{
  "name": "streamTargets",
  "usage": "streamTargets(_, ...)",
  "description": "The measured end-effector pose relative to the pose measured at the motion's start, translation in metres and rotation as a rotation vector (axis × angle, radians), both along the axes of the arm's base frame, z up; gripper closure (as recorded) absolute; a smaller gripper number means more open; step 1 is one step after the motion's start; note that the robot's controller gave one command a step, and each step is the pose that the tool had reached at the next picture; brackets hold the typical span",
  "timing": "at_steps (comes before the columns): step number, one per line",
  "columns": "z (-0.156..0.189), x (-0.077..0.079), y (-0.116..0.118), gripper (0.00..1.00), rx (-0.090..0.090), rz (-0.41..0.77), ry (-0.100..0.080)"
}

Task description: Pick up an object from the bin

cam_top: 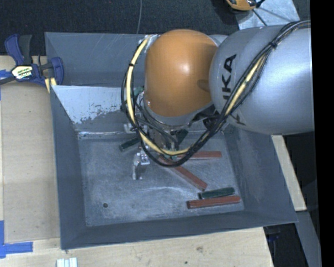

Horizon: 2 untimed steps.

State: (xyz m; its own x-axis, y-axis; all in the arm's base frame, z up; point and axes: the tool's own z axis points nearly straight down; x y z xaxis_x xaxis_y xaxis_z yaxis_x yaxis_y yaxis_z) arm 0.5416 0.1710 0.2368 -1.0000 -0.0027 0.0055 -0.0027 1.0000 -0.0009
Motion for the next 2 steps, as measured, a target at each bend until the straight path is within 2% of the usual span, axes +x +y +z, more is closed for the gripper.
streamTargets(1, 0.005, 0.002, -0.001, 0.00, 0.002, -0.003, -0.008)
streamTargets(2, -0.063, 0.033, -0.019, 0.00, 0.004, -0.002, -0.013)
